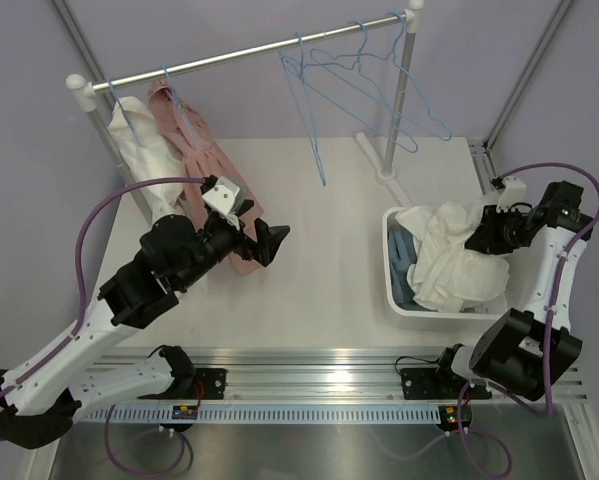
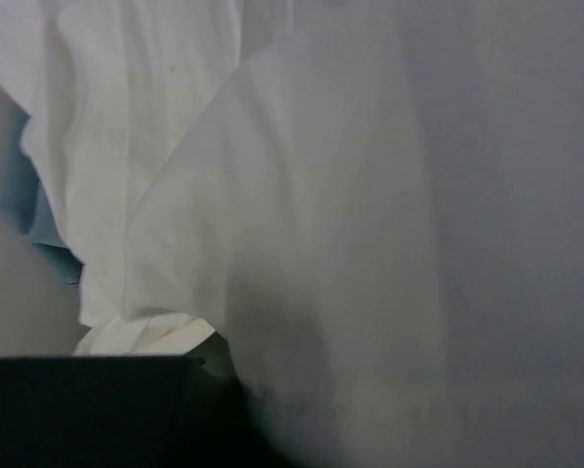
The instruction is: Remove the skirt from the hanger
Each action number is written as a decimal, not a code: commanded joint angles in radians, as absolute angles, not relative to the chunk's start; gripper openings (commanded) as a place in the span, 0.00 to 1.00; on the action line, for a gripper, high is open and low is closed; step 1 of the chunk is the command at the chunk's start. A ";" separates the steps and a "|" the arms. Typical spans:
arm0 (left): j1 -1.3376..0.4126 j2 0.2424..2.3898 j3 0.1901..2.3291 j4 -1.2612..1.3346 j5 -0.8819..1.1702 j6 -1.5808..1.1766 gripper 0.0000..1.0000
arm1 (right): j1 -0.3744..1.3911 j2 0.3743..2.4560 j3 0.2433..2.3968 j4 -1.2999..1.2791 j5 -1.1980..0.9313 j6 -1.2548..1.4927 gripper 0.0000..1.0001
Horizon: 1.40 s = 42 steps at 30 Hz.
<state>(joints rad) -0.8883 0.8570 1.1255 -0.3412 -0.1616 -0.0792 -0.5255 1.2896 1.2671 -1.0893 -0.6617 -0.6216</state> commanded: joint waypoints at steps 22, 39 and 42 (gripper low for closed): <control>-0.885 0.861 0.968 -0.216 -0.184 -0.193 0.99 | -0.525 1.298 1.316 -1.135 -0.474 -0.853 0.82; -0.885 0.839 1.106 -0.362 -0.236 -0.170 0.99 | -0.523 1.390 1.846 -0.963 -0.568 -0.307 0.99; -0.884 0.830 1.112 -0.376 -0.252 -0.163 0.99 | -0.525 1.333 1.770 -0.846 -0.540 -0.255 1.00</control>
<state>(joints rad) -0.8879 0.8505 1.0687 -0.3725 -0.2123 -0.1738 -0.5247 1.4059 1.8050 -1.0218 -0.5640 -0.3981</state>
